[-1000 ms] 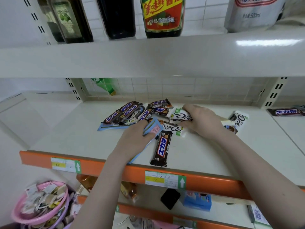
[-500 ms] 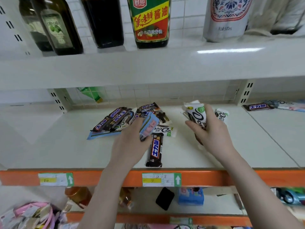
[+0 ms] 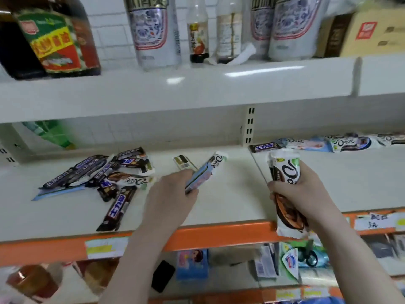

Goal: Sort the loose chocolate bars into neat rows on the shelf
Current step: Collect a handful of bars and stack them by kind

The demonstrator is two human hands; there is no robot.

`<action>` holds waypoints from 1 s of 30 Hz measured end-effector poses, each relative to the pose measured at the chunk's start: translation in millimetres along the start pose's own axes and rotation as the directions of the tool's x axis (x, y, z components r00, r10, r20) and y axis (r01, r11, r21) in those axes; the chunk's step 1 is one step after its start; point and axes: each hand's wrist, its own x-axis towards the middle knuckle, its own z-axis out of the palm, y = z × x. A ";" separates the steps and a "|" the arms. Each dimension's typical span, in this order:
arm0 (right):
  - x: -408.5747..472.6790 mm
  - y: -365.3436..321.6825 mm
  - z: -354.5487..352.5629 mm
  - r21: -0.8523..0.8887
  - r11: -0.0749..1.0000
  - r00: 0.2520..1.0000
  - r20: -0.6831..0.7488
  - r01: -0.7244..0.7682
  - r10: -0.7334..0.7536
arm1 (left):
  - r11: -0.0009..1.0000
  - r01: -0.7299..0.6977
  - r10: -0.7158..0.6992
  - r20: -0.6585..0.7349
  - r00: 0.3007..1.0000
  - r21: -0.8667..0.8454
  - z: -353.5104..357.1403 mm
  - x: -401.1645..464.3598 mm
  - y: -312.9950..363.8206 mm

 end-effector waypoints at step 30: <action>110.0 82.1 -266.4 0.084 0.960 0.941 0.238 -0.266 0.240 | 0.973 -0.217 0.189 0.268 0.945 0.080 175.1 84.3 291.6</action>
